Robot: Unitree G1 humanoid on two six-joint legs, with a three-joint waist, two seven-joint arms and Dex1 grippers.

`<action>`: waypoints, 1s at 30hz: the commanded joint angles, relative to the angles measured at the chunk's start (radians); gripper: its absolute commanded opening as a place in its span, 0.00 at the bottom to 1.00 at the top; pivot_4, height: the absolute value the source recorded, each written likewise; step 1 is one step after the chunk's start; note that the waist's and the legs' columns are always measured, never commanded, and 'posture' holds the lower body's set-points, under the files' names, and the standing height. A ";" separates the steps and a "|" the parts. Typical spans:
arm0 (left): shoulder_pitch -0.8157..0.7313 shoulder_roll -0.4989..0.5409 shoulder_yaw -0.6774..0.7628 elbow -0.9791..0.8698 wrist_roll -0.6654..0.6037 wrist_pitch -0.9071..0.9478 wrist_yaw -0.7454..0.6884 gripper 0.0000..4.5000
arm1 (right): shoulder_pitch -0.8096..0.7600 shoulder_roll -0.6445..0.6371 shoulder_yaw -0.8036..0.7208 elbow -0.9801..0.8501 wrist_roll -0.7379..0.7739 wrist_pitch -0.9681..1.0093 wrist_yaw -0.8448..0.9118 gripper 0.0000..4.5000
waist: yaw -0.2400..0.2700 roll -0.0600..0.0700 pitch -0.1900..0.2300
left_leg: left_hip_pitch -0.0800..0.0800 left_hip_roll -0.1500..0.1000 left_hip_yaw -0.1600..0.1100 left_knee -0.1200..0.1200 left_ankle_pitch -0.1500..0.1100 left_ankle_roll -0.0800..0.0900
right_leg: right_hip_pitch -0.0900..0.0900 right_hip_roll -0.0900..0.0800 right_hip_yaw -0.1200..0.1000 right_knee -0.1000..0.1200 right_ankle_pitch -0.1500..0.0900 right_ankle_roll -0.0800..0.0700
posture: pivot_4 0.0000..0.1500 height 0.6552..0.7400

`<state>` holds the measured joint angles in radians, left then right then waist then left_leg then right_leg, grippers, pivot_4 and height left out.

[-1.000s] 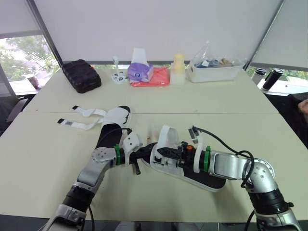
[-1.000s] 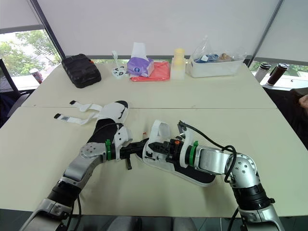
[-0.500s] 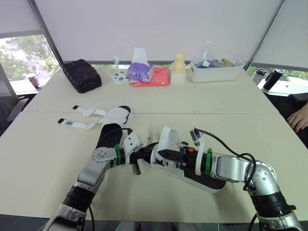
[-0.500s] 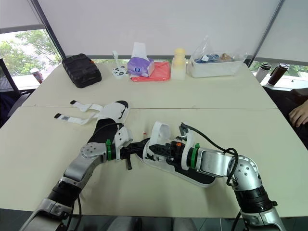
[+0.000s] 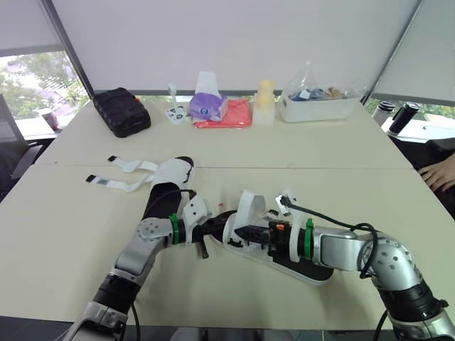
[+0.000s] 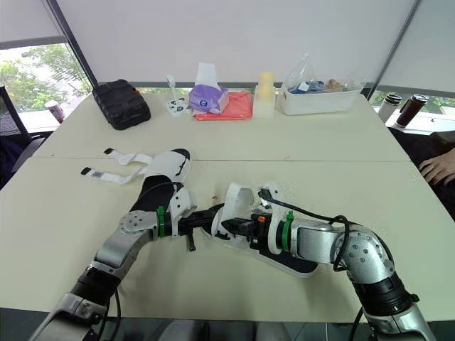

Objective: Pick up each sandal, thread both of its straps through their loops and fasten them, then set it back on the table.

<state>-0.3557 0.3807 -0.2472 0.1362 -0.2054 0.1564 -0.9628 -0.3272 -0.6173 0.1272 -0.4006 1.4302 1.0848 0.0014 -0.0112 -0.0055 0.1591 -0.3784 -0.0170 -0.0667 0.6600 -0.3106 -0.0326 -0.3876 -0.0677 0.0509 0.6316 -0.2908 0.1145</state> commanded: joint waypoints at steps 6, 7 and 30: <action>0.039 0.008 -0.049 0.061 0.050 0.019 -0.003 0.00 | -0.010 -0.082 0.100 -0.103 -0.266 0.029 0.191 0.01 | 0.002 0.000 0.000 | 0.000 0.000 0.000 -0.001 0.000 0.000 | 0.000 0.000 0.000 -0.001 0.000 0.000 | 1.00 1.00; 0.039 0.008 -0.050 0.062 0.050 0.018 -0.003 0.00 | -0.011 -0.088 0.105 -0.114 -0.284 0.029 0.215 0.01 | 0.002 0.000 0.000 | 0.000 -0.001 0.000 -0.001 0.000 0.000 | 0.000 0.000 0.000 -0.001 0.000 0.000 | 1.00 1.00; 0.029 0.005 -0.053 0.078 0.050 0.012 -0.002 0.00 | -0.005 0.110 -0.144 -0.052 -0.133 0.038 0.191 0.80 | 0.001 0.000 0.000 | 0.003 -0.003 -0.001 -0.003 0.000 0.000 | 0.002 -0.002 -0.002 -0.001 0.000 0.001 | 1.00 1.00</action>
<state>-0.3630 0.3800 -0.2552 0.1519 -0.2053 0.1398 -0.9624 -0.3238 -0.5217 0.0151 -0.4457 1.2523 1.1191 0.2145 -0.0103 -0.0058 0.1589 -0.3757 -0.0200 -0.0675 0.6570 -0.3105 -0.0329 -0.3854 -0.0700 0.0492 0.6305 -0.2905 0.1151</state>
